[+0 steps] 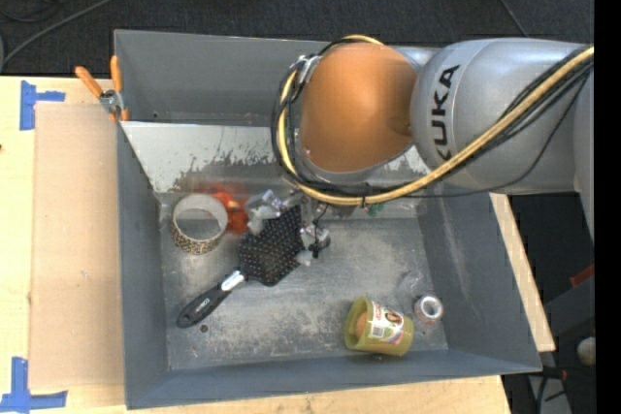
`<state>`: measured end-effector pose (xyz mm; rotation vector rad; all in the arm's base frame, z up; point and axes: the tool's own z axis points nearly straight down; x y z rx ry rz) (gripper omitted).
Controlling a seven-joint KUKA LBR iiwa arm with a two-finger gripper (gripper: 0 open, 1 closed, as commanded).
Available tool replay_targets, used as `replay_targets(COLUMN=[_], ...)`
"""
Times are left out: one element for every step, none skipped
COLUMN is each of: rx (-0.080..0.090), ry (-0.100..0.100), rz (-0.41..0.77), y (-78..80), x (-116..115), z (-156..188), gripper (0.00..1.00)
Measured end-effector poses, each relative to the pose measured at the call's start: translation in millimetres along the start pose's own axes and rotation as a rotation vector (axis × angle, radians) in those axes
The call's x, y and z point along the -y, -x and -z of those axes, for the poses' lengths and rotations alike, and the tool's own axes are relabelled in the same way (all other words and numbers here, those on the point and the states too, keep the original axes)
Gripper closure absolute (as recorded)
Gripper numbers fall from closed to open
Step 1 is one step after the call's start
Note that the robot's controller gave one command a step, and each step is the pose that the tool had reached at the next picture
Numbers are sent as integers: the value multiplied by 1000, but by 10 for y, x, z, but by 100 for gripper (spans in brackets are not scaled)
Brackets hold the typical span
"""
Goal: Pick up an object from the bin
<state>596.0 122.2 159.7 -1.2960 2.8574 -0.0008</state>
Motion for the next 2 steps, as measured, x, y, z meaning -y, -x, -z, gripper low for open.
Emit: replay_targets(rx=[4, 5], ry=[-2, -1], rz=[-2, -5], y=[12, 17], x=[0, -2], z=[207, 299], gripper=[100, 100])
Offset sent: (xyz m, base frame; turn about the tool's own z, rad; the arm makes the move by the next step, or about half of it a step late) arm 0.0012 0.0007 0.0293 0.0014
